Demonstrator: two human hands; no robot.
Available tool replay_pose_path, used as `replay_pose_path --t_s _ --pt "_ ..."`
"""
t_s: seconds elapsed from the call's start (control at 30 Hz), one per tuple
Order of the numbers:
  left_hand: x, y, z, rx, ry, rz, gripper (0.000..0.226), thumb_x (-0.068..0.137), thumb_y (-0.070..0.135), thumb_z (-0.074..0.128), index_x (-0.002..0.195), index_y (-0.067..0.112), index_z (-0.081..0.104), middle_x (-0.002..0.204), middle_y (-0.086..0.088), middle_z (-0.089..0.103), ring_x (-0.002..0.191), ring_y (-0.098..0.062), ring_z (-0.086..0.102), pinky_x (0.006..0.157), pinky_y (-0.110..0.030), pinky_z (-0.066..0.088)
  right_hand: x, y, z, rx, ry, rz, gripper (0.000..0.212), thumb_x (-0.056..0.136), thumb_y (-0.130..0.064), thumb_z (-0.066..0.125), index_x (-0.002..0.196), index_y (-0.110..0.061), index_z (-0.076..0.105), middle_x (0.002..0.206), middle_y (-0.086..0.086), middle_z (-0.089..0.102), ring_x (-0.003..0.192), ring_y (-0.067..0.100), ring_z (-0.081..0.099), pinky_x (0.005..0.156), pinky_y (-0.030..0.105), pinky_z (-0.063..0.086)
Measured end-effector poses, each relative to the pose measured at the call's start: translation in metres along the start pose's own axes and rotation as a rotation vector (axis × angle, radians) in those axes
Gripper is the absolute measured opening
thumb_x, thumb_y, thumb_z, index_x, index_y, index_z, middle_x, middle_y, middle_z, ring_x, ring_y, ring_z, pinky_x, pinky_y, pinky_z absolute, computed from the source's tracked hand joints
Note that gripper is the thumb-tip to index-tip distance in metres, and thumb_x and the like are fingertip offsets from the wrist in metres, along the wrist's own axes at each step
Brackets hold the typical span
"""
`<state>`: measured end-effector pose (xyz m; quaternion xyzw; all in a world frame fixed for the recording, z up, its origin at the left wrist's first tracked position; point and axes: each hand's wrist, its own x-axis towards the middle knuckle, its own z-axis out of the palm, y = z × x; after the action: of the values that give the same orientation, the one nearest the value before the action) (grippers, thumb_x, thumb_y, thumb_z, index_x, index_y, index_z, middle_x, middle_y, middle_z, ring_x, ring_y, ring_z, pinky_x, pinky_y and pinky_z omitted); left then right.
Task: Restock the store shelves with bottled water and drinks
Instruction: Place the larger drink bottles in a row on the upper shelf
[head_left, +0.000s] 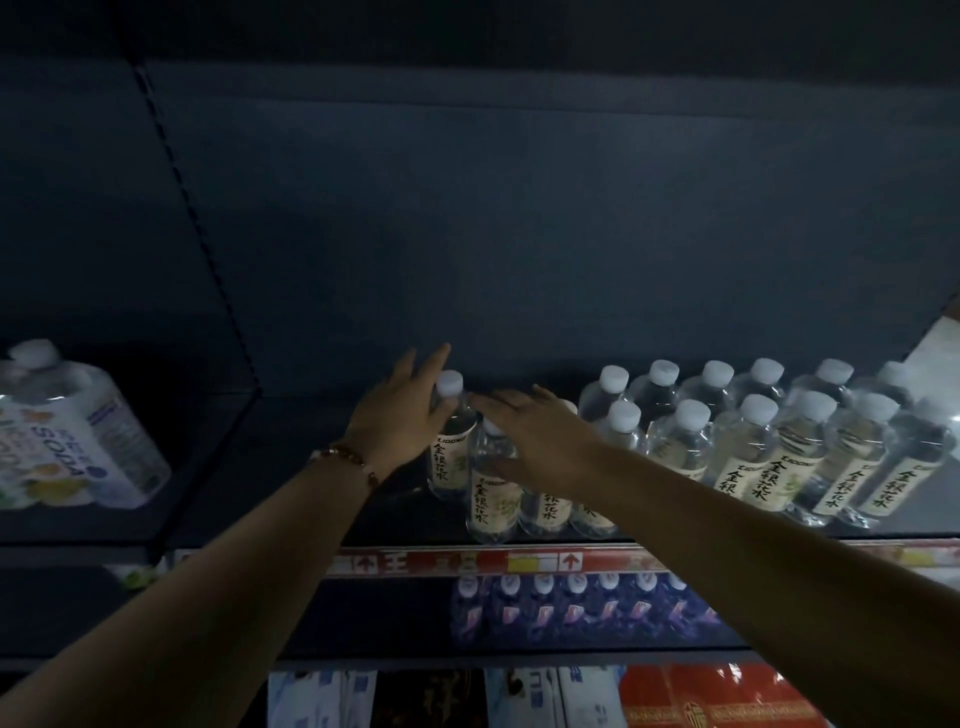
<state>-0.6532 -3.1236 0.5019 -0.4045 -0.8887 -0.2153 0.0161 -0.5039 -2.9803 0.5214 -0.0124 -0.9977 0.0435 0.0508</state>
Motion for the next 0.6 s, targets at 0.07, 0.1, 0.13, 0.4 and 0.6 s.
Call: replay_pose_path --t_s 0.07,0.1,0.13,0.4,0.6 --pt "0.002 -0.005 0.004 -0.171 -0.061 0.018 0.063 0.099 0.044 0.052 0.155 0.033 0.024 0.157 -0.006 0.036 0.136 -0.025 0.045 0.106 -0.042 0.043 0.003 -0.002 0.000 0.003 -0.015 0.010 0.082 0.092 -0.047 0.063 0.158 -0.028 0.019 0.143 0.003 0.049 0.132 0.022 0.046 0.116 0.038 0.024" --pt "0.001 -0.006 0.006 -0.272 -0.081 0.024 0.062 0.099 0.042 0.055 0.154 0.031 0.027 0.152 -0.001 0.044 0.133 -0.020 0.048 0.105 -0.037 0.043 0.004 -0.002 -0.001 0.015 -0.021 0.021 0.080 0.092 -0.046 0.063 0.158 -0.029 0.021 0.139 0.003 0.051 0.127 0.023 0.049 0.111 0.035 0.028" --pt "-0.002 -0.007 0.007 -0.356 -0.107 0.033 0.063 0.098 0.039 0.059 0.152 0.030 0.029 0.146 0.005 0.049 0.130 -0.014 0.050 0.103 -0.033 0.043 0.004 -0.003 -0.001 0.029 -0.022 0.029 0.078 0.092 -0.045 0.064 0.157 -0.030 0.024 0.136 0.004 0.051 0.123 0.023 0.051 0.106 0.033 0.032" --pt "-0.016 -0.012 0.019 -0.431 -0.040 0.093 0.075 0.084 0.026 0.078 0.140 0.031 0.030 0.131 0.003 0.057 0.114 -0.013 0.059 0.095 -0.037 0.052 0.002 -0.004 -0.003 0.029 -0.019 0.022 0.070 0.091 -0.043 0.066 0.152 -0.028 0.034 0.140 0.002 0.050 0.124 0.021 0.052 0.100 0.032 0.035" --pt "-0.028 -0.020 0.009 -0.421 -0.108 0.113 0.058 0.083 0.031 0.077 0.126 0.033 0.037 0.111 0.005 0.061 0.099 -0.012 0.062 0.083 -0.038 0.053 0.004 -0.006 -0.003 0.034 -0.024 0.047 0.064 0.093 -0.045 0.062 0.148 -0.024 0.037 0.144 0.002 0.046 0.126 0.021 0.051 0.103 0.034 0.033"
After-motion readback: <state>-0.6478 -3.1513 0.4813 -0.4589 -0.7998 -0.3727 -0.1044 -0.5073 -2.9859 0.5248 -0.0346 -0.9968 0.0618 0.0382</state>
